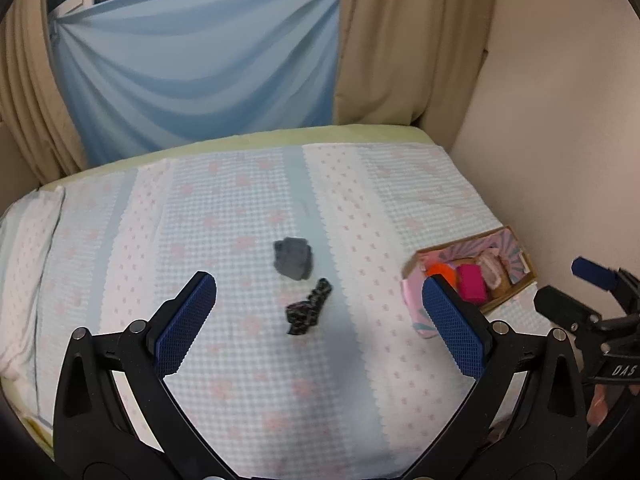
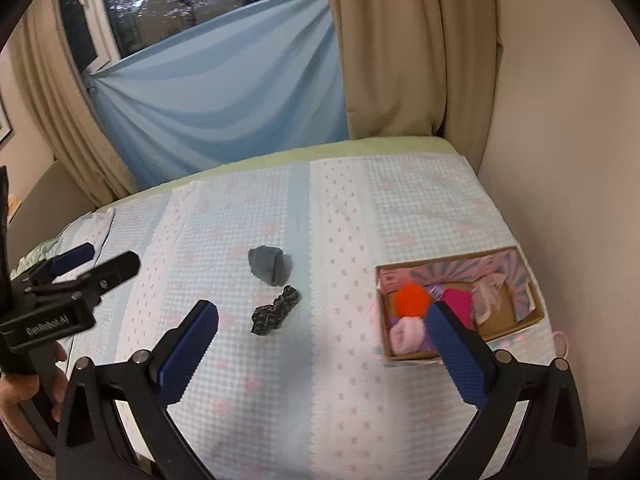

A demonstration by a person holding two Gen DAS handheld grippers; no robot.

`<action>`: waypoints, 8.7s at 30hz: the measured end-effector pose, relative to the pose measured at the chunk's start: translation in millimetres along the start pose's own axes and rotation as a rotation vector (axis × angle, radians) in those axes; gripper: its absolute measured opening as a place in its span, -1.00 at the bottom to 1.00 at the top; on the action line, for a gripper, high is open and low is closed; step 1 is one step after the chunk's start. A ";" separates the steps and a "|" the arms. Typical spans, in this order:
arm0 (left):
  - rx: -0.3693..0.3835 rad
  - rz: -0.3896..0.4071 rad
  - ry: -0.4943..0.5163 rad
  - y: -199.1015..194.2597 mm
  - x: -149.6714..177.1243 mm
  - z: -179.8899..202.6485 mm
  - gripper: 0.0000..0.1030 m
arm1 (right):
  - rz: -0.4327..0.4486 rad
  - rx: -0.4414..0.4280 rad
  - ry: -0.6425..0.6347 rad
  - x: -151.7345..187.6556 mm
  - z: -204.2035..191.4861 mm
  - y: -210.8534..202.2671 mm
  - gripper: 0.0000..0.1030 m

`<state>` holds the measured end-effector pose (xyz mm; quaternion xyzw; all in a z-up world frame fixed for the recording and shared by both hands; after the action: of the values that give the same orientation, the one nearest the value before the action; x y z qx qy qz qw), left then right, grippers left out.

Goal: Organize soft objects

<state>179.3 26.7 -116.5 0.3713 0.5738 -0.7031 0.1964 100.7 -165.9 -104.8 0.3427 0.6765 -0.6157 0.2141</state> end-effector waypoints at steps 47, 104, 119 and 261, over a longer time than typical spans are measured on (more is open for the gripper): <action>0.166 -0.535 0.230 444.5 103.5 -47.8 0.15 | -0.262 0.083 0.257 148.0 -85.6 368.8 -0.20; 0.048 -0.086 -0.075 58.9 24.3 76.8 -0.26 | -0.049 -0.138 -0.028 -19.8 86.6 18.2 -0.38; 0.137 -0.219 -0.048 163.3 35.2 229.9 -0.26 | -0.180 0.024 0.045 -19.8 264.7 81.9 -0.38; -0.119 0.280 -0.048 -119.1 -33.5 145.4 0.99 | 0.210 0.027 -0.148 -74.6 89.6 -116.8 0.98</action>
<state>74.1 -85.4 -3.1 0.4185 0.5523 -0.6421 0.3279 54.1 -269.3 15.0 0.3680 0.6108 -0.6227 0.3221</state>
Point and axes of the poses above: each gripper's, at about its wrist camera, not at the fingertips, and y roughly the way its jaws point, z to its right, x to its underside, the point moved 4 cm from there along y, roughly the way its jaws point, and after that the axes turned 7 degrees about z, right-handed, at the moved point
